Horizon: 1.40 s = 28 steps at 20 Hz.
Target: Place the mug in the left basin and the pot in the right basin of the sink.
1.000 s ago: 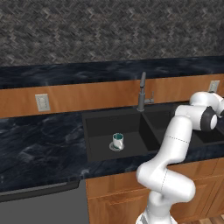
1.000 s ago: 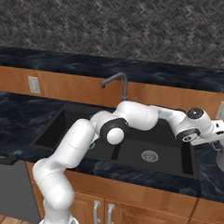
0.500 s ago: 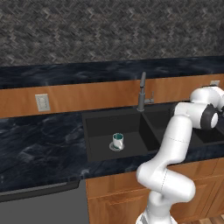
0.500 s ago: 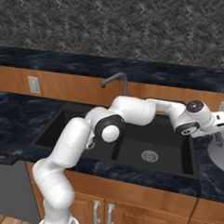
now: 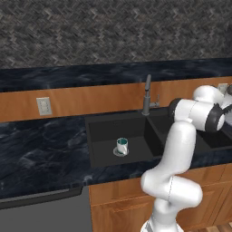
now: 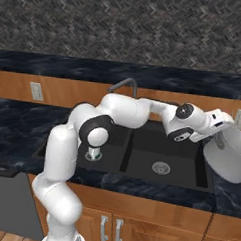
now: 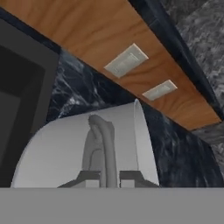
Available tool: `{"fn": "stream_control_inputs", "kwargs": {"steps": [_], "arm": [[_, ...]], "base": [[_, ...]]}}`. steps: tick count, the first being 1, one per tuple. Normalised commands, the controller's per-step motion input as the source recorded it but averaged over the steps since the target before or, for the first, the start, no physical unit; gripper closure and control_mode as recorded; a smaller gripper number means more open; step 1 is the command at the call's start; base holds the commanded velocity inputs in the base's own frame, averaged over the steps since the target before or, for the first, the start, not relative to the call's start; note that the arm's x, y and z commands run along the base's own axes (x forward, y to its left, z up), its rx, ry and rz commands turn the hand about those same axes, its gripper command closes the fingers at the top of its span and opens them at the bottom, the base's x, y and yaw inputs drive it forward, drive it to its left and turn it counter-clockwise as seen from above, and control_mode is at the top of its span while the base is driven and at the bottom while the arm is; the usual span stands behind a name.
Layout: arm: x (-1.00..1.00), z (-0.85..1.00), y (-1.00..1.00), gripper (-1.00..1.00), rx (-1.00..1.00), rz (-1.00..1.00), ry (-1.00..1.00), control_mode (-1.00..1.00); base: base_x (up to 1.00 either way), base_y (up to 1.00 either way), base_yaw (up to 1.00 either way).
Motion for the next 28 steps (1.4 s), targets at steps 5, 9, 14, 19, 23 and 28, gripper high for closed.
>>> {"fn": "stream_control_inputs", "kwargs": {"steps": [5,9,14,19,23,28], "arm": [[0.0,-0.06,0.74,1.0,-0.3,0.01,0.0,-1.0],[0.0,-0.09,0.61,1.0,-0.31,0.0,0.0,-1.0],[0.0,0.0,0.55,1.0,-0.27,0.03,-0.02,-1.0],[0.0,-0.09,0.44,1.0,-0.16,0.04,-0.01,-1.0],[0.0,-0.03,0.32,1.0,-0.01,0.04,-0.01,-1.0],[0.01,-0.04,0.42,1.0,0.0,0.05,0.0,-1.0]], "base": [[0.0,0.0,0.0],[0.0,0.0,0.0],[0.0,0.0,0.0],[0.0,0.0,0.0],[0.0,0.0,0.0],[0.0,0.0,0.0]]}}
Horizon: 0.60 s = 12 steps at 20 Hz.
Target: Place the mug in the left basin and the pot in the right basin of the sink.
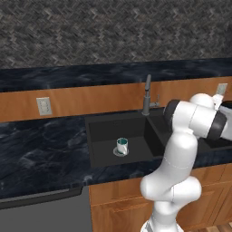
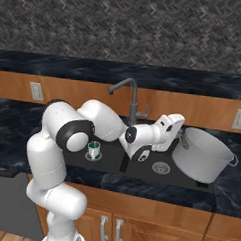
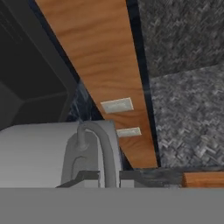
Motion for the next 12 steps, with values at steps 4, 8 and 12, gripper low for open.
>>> {"fn": "stream_control_inputs", "kwargs": {"steps": [4,8,12], "arm": [[0.05,-0.11,0.45,1.0,0.0,0.05,0.0,-1.0],[0.08,-0.16,0.47,1.0,0.0,0.06,0.0,-1.0],[0.14,-0.18,0.42,1.0,0.0,0.05,0.0,-1.0]], "base": [[0.0,0.0,0.0],[0.0,0.0,0.0],[0.0,0.0,0.0]]}}
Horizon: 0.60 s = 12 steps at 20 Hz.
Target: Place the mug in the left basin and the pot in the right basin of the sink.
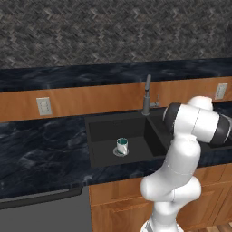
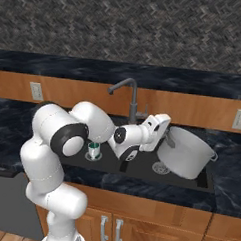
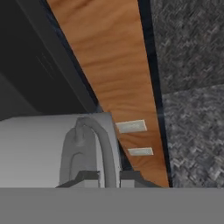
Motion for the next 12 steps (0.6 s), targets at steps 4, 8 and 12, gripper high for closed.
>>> {"fn": "stream_control_inputs", "kwargs": {"steps": [4,8,12], "arm": [[0.24,-0.21,0.36,1.0,-0.01,0.04,0.0,-1.0],[0.28,-0.3,0.31,1.0,-0.03,0.03,0.0,-1.0],[0.19,-0.33,0.22,1.0,-0.04,0.01,0.0,-1.0]], "base": [[0.0,0.0,0.0],[0.0,0.0,0.0],[0.0,0.0,0.0]]}}
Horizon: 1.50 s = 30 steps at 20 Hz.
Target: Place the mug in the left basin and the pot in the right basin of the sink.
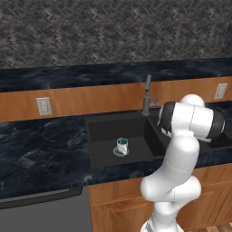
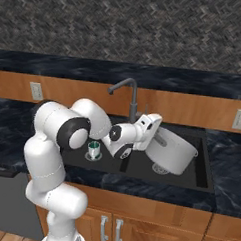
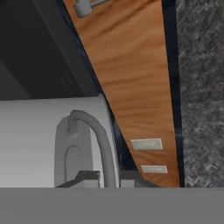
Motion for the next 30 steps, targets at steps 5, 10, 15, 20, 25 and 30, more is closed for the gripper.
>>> {"fn": "stream_control_inputs", "kwargs": {"steps": [5,10,15,20,25,30], "arm": [[0.19,-0.33,0.11,1.0,-0.08,0.0,0.0,-1.0],[0.2,-0.38,0.05,1.0,-0.07,0.0,0.0,-1.0],[0.15,-0.46,0.08,1.0,-0.04,0.0,0.0,-1.0],[0.01,-0.53,0.1,1.0,-0.01,0.0,0.0,-1.0],[0.0,-0.6,0.06,1.0,0.0,0.0,0.0,-1.0],[0.0,-0.53,0.02,1.0,0.0,0.0,0.0,-1.0]], "base": [[0.0,0.0,0.0],[0.0,0.0,0.0],[0.0,0.0,0.0],[0.0,0.0,0.0],[0.0,0.0,0.0],[0.0,0.0,0.0]]}}
